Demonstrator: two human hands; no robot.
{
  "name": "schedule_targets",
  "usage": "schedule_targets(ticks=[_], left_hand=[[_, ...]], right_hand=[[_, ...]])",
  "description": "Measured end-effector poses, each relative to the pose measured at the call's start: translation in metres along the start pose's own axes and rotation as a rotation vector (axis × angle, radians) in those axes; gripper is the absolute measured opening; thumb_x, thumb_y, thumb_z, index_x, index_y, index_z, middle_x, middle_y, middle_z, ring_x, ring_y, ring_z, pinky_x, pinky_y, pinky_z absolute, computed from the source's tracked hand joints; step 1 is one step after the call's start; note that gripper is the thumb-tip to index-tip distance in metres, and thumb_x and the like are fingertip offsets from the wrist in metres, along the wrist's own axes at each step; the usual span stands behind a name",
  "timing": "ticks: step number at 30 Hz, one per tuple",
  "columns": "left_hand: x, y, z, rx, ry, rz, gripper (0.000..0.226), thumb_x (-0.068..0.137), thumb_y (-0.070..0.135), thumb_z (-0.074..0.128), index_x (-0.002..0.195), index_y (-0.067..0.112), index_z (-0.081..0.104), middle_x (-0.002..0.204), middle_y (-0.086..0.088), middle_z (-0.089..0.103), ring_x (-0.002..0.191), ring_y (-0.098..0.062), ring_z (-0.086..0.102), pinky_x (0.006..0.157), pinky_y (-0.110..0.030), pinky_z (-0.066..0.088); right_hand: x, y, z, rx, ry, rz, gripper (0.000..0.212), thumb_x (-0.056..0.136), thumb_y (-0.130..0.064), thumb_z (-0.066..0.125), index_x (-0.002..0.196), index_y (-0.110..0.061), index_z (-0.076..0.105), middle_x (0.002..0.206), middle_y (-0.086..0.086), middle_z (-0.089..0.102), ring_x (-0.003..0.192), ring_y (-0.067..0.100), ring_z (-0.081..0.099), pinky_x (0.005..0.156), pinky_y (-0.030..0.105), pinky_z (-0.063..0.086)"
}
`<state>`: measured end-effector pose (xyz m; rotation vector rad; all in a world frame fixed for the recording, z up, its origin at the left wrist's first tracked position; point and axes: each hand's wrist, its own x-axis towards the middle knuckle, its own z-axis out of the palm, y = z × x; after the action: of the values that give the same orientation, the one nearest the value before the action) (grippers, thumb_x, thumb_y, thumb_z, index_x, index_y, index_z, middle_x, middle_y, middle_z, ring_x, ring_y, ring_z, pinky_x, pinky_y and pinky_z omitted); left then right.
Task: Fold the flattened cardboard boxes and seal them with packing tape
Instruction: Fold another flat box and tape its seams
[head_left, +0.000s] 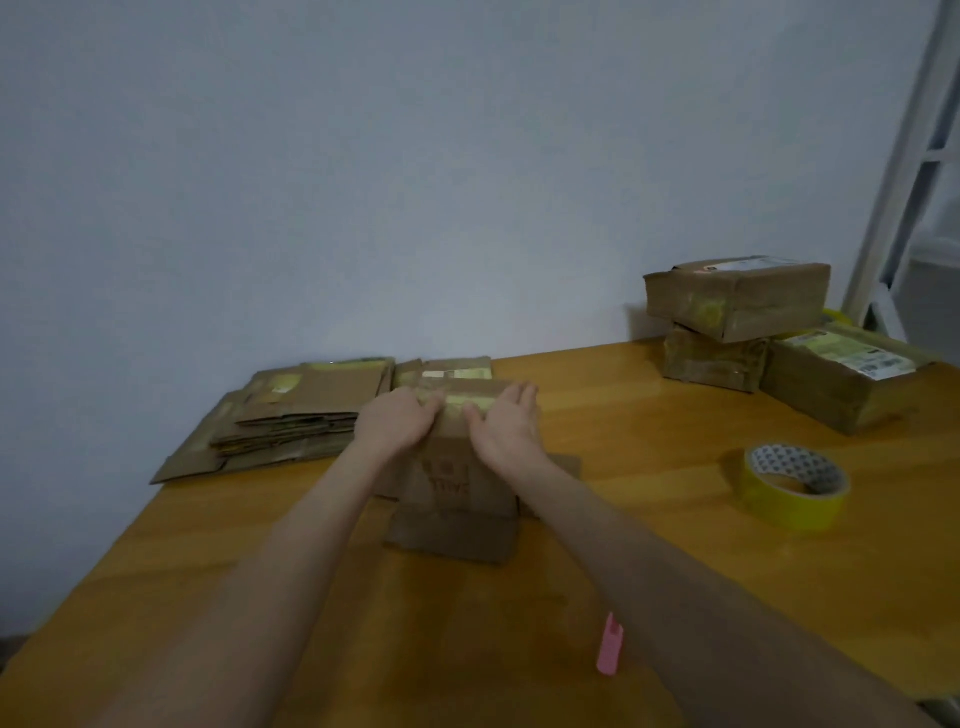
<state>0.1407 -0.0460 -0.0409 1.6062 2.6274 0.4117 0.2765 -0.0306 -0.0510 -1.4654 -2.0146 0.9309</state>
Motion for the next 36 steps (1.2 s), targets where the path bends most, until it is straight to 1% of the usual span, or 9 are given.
schedule_targets(ticks=[3,5,9,15,20,24,29,32,36], left_hand=[[-0.003,-0.003,-0.005,-0.024,-0.042,-0.058,0.071,0.093,0.065,0.03,0.11,0.004,0.063,0.117,-0.016,0.063,0.105,-0.031,0.059,0.084,-0.036,0.045],[-0.005,-0.006,-0.007,-0.093,-0.098,-0.076,0.072,0.089,0.07,0.033,0.109,0.007,0.063,0.114,-0.013,0.062,0.104,-0.03,0.06,0.086,-0.036,0.046],[-0.009,-0.011,0.001,-0.494,-0.157,-0.187,0.054,0.09,0.06,0.048,0.1,0.007,0.052,0.104,-0.012,0.059,0.094,-0.028,0.059,0.086,-0.038,0.051],[-0.009,-0.012,0.006,-0.683,-0.061,-0.299,0.049,0.102,0.034,0.034,0.122,-0.007,0.051,0.117,-0.022,0.06,0.105,-0.035,0.058,0.095,-0.045,0.048],[-0.015,-0.01,-0.002,-0.583,-0.109,-0.27,0.067,0.099,0.055,0.028,0.126,-0.003,0.05,0.123,-0.019,0.057,0.109,-0.035,0.056,0.094,-0.044,0.048],[-0.01,-0.01,-0.003,-0.414,-0.178,-0.202,0.058,0.091,0.059,0.043,0.095,0.004,0.06,0.102,-0.013,0.064,0.092,-0.028,0.063,0.085,-0.04,0.054],[-0.011,-0.013,0.002,-0.454,0.003,-0.309,0.047,0.103,0.033,0.03,0.121,-0.004,0.051,0.117,-0.019,0.058,0.094,-0.03,0.053,0.082,-0.034,0.044],[-0.019,-0.016,0.004,-0.784,-0.032,-0.447,0.049,0.102,0.038,0.03,0.13,0.001,0.048,0.118,-0.018,0.059,0.104,-0.031,0.057,0.093,-0.041,0.048],[-0.042,-0.019,-0.002,-1.278,-0.237,-0.478,0.042,0.097,0.049,0.045,0.116,0.015,0.059,0.108,-0.013,0.067,0.101,-0.03,0.063,0.09,-0.045,0.052]], right_hand=[[0.013,-0.001,-0.002,0.094,0.013,0.077,0.083,0.098,-0.041,0.045,0.15,0.001,-0.004,0.159,0.016,-0.002,0.143,0.035,0.018,0.113,0.043,0.026],[0.024,0.004,-0.003,0.214,-0.01,0.18,0.089,0.092,-0.044,0.055,0.15,0.0,0.002,0.151,0.018,0.028,0.131,0.036,0.04,0.105,0.043,0.04],[0.03,0.013,-0.007,0.342,-0.098,0.23,0.065,0.09,-0.049,0.056,0.13,0.0,0.043,0.121,0.016,0.058,0.106,0.033,0.058,0.094,0.044,0.049],[0.029,0.015,-0.007,0.352,-0.081,0.214,0.049,0.102,-0.039,0.034,0.126,0.002,0.044,0.105,0.014,0.053,0.104,0.031,0.054,0.096,0.042,0.047],[0.028,0.016,-0.016,0.315,-0.079,0.21,0.061,0.103,-0.044,0.02,0.141,0.001,0.036,0.136,0.018,0.047,0.122,0.033,0.046,0.098,0.04,0.039],[0.034,0.019,-0.012,0.162,-0.067,0.152,0.055,0.101,-0.046,0.029,0.118,0.0,0.054,0.095,0.011,0.058,0.09,0.027,0.055,0.083,0.036,0.046],[0.039,0.027,-0.011,0.107,-0.011,0.149,0.048,0.104,-0.041,0.023,0.093,-0.002,0.049,0.069,0.003,0.045,0.06,0.015,0.042,0.058,0.029,0.036],[0.036,0.031,-0.01,0.258,0.012,0.173,0.052,0.104,-0.04,0.022,0.092,-0.001,0.055,0.077,0.006,0.05,0.067,0.018,0.047,0.066,0.032,0.039],[0.023,0.042,-0.017,0.53,-0.02,0.173,0.047,0.104,-0.034,0.03,0.14,-0.008,0.042,0.136,0.011,0.05,0.126,0.029,0.046,0.102,0.04,0.037]])
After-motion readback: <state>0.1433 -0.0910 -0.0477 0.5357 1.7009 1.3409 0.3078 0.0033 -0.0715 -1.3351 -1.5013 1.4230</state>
